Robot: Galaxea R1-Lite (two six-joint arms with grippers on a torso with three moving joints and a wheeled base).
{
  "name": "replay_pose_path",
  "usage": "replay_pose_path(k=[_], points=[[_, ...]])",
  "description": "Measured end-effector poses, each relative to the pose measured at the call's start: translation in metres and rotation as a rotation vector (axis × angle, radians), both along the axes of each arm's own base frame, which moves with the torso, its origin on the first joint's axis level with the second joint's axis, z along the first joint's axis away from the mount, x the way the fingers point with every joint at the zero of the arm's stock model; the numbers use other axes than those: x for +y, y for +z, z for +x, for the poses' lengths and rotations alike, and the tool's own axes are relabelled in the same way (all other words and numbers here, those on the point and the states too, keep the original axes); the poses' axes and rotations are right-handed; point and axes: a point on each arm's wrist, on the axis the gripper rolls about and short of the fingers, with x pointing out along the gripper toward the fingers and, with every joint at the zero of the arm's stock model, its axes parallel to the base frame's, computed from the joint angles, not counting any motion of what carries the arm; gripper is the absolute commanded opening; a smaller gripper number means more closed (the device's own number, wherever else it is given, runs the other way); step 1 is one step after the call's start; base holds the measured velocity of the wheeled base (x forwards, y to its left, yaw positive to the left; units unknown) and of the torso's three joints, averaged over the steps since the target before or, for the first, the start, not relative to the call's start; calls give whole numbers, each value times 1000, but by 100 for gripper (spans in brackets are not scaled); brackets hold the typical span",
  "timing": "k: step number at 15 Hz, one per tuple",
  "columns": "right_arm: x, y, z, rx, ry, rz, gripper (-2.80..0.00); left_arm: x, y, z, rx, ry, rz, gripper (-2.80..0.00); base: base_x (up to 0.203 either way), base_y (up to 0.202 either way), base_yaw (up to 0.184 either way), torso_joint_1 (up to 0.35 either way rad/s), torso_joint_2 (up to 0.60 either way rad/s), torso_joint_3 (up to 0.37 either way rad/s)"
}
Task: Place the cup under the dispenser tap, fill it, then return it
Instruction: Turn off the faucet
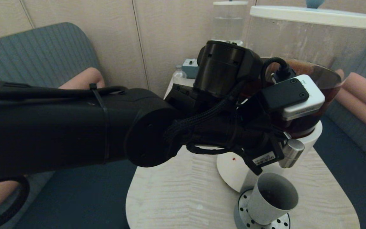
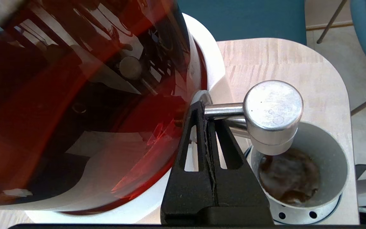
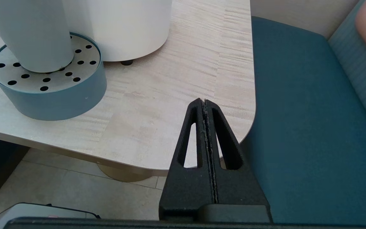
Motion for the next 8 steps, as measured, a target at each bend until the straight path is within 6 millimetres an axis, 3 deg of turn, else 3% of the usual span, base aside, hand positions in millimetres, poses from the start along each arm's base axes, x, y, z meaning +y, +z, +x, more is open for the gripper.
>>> replay_pose_path(k=[8], points=[[0,0,0,0,-1,0,-280,-5,-5,3,-10,0,-19,-280,0,0,0,0,0,0]])
